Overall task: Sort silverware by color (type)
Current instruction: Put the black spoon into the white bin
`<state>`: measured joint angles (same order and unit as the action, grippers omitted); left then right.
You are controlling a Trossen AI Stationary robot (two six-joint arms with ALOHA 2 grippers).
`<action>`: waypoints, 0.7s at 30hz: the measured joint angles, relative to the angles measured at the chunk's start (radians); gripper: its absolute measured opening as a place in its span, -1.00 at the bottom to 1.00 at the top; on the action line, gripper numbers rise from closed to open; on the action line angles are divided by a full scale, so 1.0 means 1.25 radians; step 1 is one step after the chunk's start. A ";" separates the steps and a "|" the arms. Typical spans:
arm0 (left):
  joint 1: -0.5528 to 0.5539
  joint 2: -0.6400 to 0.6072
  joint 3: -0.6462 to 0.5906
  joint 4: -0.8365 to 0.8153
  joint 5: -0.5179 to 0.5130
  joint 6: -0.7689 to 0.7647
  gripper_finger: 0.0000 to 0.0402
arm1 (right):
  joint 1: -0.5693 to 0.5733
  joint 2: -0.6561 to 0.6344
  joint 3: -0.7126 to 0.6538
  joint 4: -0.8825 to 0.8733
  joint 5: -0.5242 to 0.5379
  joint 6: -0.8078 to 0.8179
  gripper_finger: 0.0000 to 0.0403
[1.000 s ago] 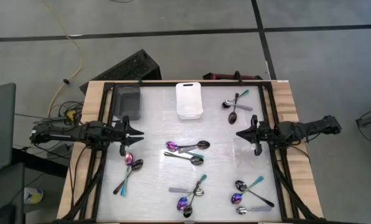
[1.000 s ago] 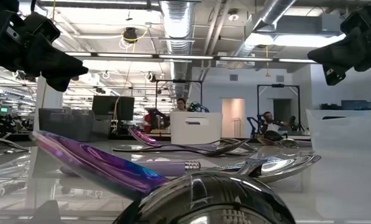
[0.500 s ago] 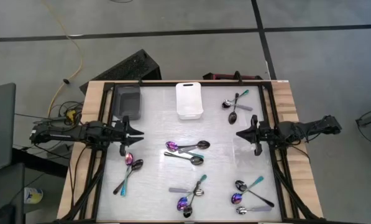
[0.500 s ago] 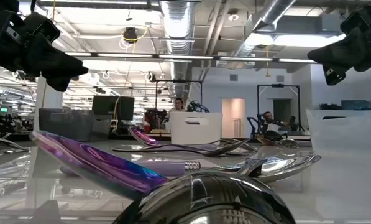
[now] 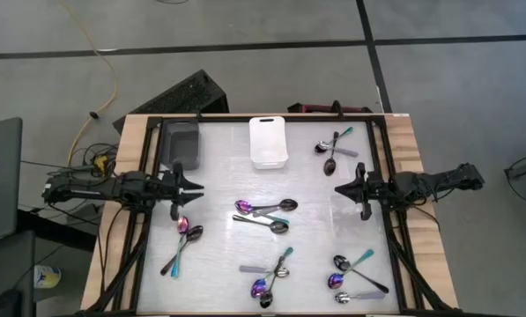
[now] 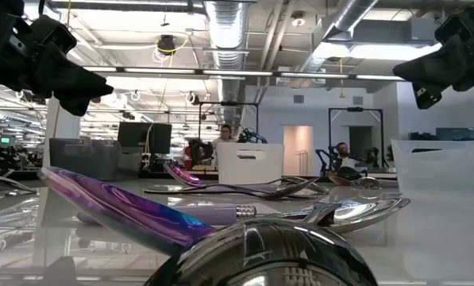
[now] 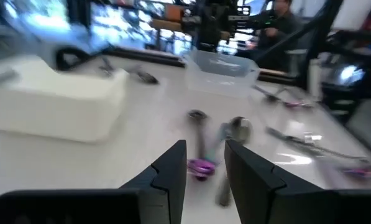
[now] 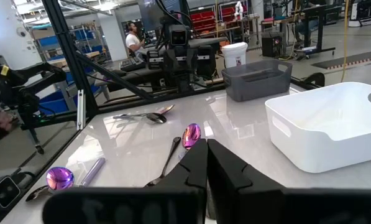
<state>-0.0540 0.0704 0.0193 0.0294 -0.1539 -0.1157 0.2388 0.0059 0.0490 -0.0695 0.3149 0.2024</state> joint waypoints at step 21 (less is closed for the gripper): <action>0.041 0.185 -0.005 0.318 -0.153 -0.159 -0.51 | -0.016 0.001 -0.006 0.095 0.082 -0.133 -0.83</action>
<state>-0.0026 0.3018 0.0135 0.4267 -0.3445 -0.3139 0.2184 0.0066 0.0418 0.0489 0.4168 0.0358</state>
